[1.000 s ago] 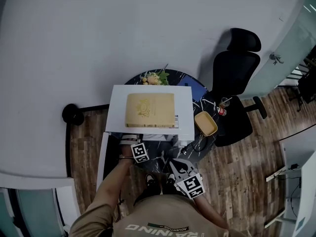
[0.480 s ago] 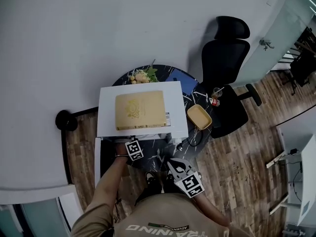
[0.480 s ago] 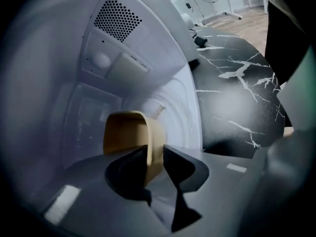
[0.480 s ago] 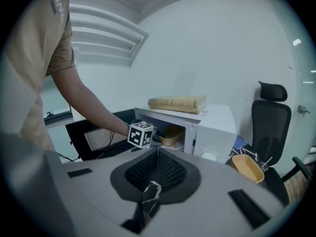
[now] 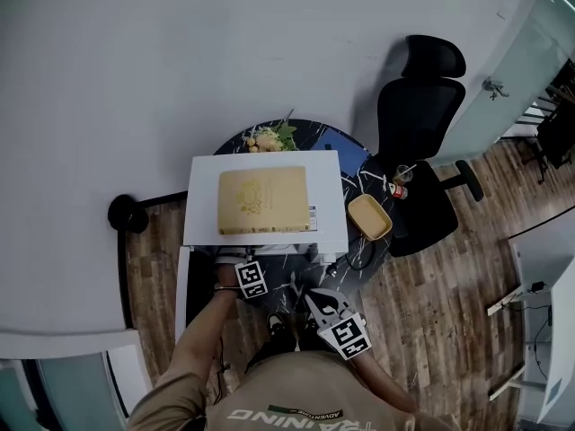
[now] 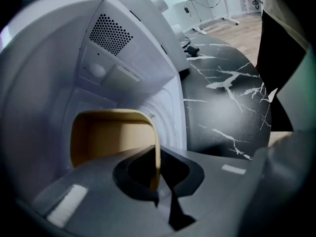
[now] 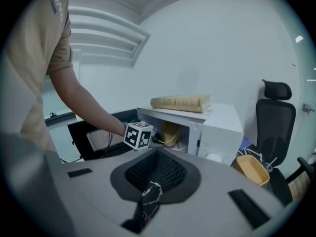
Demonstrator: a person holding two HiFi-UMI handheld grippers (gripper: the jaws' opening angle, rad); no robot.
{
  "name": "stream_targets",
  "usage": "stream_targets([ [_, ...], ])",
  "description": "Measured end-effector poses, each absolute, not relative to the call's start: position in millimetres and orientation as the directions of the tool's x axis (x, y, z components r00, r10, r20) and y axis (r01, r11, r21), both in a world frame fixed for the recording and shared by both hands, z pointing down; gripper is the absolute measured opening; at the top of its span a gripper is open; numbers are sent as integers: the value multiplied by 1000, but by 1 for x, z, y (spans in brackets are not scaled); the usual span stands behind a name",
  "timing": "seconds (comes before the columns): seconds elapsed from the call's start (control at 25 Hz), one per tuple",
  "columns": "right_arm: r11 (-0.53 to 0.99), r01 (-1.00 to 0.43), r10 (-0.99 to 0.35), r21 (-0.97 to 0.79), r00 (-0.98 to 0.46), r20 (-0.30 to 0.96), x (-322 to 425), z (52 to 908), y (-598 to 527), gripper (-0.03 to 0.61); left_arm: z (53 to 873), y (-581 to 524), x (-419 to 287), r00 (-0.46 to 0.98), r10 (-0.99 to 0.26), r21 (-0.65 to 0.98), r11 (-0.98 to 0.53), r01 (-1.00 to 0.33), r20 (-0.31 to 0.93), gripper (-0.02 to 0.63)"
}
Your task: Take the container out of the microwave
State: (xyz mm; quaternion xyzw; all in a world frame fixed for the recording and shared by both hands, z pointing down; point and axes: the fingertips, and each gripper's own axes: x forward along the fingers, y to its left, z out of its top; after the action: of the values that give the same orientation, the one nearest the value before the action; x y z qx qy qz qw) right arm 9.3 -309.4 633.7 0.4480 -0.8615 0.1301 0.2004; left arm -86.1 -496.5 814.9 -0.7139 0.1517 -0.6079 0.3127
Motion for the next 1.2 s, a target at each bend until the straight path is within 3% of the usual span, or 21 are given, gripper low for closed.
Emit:
stream_targets([
  [0.8, 557, -830, -740, -33, -514, 433, -27, 628, -308, 9, 807, -373, -88, 325, -460, -530, -830, 173, 826, 12],
  [1.2, 620, -784, -708, -22, -572, 413, -23, 623, -282, 9, 824, -315, -91, 271, -439, -480, -871, 107, 856, 12],
])
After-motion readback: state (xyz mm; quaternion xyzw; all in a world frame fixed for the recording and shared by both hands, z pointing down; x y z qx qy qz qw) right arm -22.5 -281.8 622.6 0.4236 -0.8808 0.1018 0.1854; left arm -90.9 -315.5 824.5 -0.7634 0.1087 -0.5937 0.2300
